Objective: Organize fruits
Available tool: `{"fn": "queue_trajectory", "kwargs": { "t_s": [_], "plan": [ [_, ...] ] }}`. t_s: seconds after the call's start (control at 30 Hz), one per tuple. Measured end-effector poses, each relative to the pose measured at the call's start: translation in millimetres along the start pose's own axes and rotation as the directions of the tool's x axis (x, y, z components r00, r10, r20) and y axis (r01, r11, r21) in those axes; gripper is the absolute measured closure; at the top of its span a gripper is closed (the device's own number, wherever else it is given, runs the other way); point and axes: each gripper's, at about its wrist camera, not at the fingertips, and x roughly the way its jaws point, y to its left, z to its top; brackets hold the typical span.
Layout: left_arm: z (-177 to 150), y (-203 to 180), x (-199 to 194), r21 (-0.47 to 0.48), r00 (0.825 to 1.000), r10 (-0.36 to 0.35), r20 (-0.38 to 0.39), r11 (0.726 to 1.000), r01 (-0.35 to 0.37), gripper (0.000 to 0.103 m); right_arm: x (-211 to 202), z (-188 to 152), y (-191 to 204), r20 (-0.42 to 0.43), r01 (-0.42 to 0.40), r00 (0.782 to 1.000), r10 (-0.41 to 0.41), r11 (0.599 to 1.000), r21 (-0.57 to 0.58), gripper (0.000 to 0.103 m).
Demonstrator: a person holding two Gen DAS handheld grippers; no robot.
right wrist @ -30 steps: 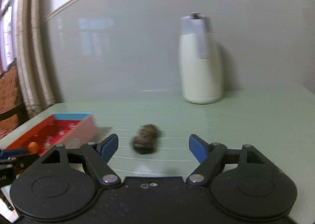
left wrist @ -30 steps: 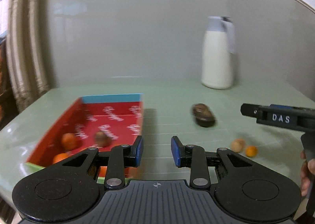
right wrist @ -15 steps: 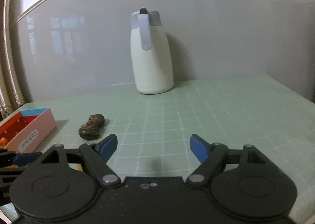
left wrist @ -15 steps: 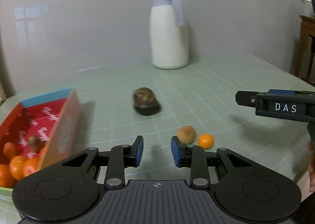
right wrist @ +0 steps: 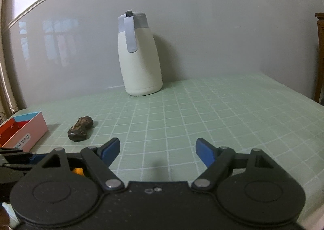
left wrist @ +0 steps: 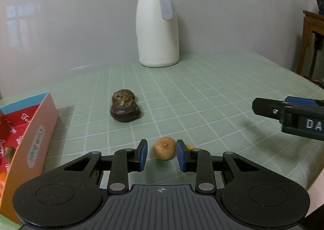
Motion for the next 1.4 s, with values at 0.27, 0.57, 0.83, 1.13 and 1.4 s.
{"fn": "queue_trajectory", "kwargs": {
  "t_s": [0.27, 0.57, 0.83, 1.13, 1.4],
  "plan": [
    [-1.1, -1.0, 14.6, -0.015, 1.000, -0.002, -0.023, 1.000, 0.002, 0.072, 0.6, -0.1, -5.9, 0.005, 0.004, 1.000, -0.004, 1.000, 0.020, 0.021],
    [-1.8, -1.7, 13.9, -0.021, 1.000, 0.003, -0.012, 1.000, -0.003, 0.072, 1.7, -1.6, -4.1, 0.004, -0.003, 1.000, 0.003, 1.000, 0.020, 0.021],
    [-0.5, 5.9, 6.9, -0.040, 1.000, 0.017, 0.017, 0.999, -0.017, 0.072, 0.0, -1.9, -1.3, 0.003, -0.009, 1.000, 0.009, 1.000, 0.015, 0.021],
    [3.6, 20.2, -8.5, -0.054, 0.997, 0.048, 0.059, 0.998, -0.044, 0.072, -1.9, -1.8, 7.6, 0.001, -0.027, 1.000, 0.027, 1.000, -0.002, 0.021],
    [9.0, 35.2, -25.9, -0.075, 0.995, 0.064, 0.082, 0.996, -0.058, 0.072, -0.5, -2.1, 16.7, -0.008, -0.045, 0.999, 0.045, 0.999, -0.022, 0.021]
  ]
}}
